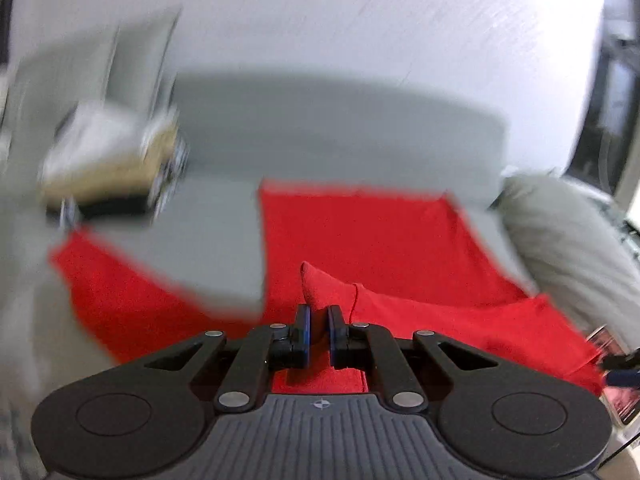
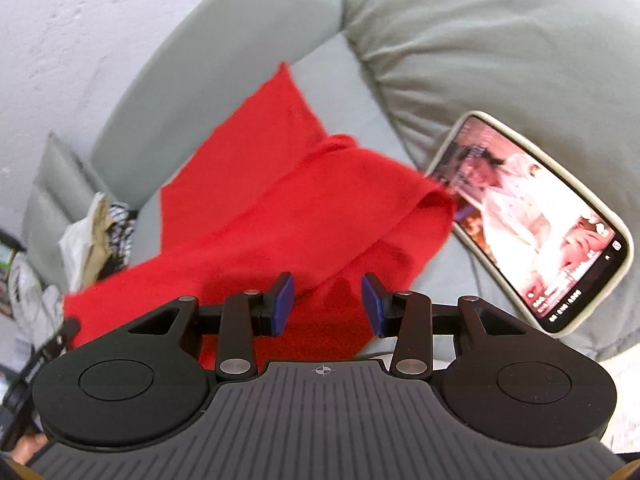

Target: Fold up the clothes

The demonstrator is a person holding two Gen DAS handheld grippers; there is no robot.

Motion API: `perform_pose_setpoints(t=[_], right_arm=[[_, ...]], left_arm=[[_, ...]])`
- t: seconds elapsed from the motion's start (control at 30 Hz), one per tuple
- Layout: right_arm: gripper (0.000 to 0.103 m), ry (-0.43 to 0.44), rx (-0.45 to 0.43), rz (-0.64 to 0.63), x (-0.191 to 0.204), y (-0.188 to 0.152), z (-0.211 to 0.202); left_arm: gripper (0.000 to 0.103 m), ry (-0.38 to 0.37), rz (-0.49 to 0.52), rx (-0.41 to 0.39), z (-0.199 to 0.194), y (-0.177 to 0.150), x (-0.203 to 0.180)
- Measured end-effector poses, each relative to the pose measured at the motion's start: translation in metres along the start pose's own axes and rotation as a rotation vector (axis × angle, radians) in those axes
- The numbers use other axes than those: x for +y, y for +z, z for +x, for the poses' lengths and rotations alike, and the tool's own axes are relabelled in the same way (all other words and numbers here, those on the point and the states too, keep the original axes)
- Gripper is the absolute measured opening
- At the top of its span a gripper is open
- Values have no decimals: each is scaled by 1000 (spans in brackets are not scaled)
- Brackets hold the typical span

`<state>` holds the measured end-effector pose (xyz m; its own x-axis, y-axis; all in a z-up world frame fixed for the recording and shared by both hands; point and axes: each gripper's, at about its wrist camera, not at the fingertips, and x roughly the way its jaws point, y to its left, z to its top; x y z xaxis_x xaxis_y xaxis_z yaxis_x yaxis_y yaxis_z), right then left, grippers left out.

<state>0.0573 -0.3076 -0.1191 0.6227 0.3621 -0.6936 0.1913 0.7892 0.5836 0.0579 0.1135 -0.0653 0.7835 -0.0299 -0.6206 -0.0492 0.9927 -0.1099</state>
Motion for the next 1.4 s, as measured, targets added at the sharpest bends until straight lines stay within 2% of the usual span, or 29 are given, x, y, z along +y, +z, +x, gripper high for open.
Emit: perform_pose_setpoints(t=[0.1,0.2,0.27,0.37,0.5,0.7,0.73,0.77,0.8,0.93,1.03,1.1,1.17,1.2,1.23,1.4], right_arm=[[45,-15,-26,35,-8,6,-2],[46,-68,-123,56,-17,17,-9],[46,-106,-154,88,-26,25,-10],[46,-112,-125,120,-41,36,1],[46,-91,-101,97,-49,44,16],[51,-82,-48,-45,-40,47,38],[47,-78,-41,-64,-38,47,40],[36,-82,-36,-82,-36,46,41],[2,-85,-24,-105,-33,46,42],[1,-158,-34,-165,-14,41,23],[1,-235,12,-148,-13,35,24],[2,-244,36,-147,-14,35,31],[20,-236,35,-137,-14,36,32],[41,-237,31,-117,-14,37,28],[56,-232,18,-93,-14,38,22],[51,-165,-132,-38,-2,39,-13]], left_arm=[[7,16,-92,127,26,-14,19],[7,19,-171,165,34,-23,28],[7,22,-180,181,38,-26,29],[8,27,-175,198,42,-26,30],[10,40,-157,224,48,-24,30],[11,65,-141,248,52,-23,31],[11,67,-140,249,52,-23,31],[11,68,-134,248,51,-22,31],[10,70,-122,242,48,-21,29],[9,57,-89,225,38,-17,28],[9,80,-56,253,47,-21,25],[9,86,-45,251,50,-22,24],[9,85,-41,246,49,-22,23],[10,79,-38,243,47,-22,24],[10,72,-36,238,45,-22,26],[10,45,-50,205,41,-27,31]])
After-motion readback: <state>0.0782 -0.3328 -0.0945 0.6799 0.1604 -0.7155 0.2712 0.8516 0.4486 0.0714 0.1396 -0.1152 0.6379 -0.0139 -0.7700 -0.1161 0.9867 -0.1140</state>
